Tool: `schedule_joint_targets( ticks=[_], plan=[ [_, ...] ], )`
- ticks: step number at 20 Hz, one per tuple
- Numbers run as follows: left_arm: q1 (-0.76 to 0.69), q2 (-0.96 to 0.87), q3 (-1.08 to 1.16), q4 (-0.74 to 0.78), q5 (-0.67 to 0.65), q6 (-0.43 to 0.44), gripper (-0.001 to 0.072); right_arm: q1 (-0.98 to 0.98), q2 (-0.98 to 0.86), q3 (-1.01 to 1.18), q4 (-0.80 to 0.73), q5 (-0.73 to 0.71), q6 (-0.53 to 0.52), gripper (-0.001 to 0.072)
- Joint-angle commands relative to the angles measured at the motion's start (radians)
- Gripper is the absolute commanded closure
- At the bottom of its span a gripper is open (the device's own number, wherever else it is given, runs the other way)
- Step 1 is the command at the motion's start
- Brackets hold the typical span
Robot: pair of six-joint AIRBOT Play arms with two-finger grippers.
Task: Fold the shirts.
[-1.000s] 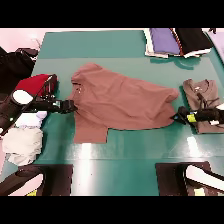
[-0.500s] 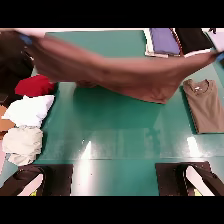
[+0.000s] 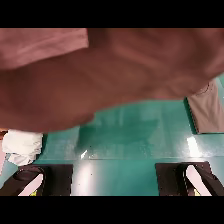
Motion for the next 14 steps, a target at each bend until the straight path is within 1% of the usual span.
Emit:
schedule_joint_targets(
  ticks=[1,4,7,9,11,14],
  plan=[
    [0.001,-0.055,-0.111,0.077,-0.06,-0.035,0.0683,0.005,-0.121,0.1,-0.003,0.109,0.051,0.0695],
    [0.001,-0.197,-0.267,0.077,-0.092,-0.047,0.0682,0.102,-0.25,-0.004,-0.01,0.146,0.063,0.0695],
    [0.001,-0.378,-0.385,0.077,-0.09,-0.077,0.0682,0.193,-0.393,-0.204,-0.029,0.158,0.074,0.0695],
    [0.001,-0.515,-0.422,0.078,-0.081,-0.082,0.0682,0.241,-0.492,-0.317,-0.132,0.132,0.089,0.0696],
    [0.001,-0.651,-0.424,0.077,-0.046,-0.082,0.0682,0.278,-0.593,-0.385,-0.201,0.092,0.088,0.0696],
    [0.001,-0.792,-0.412,0.06,0.039,-0.082,0.0682,0.294,-0.738,-0.37,-0.209,-0.008,0.088,0.0695]
  ],
)
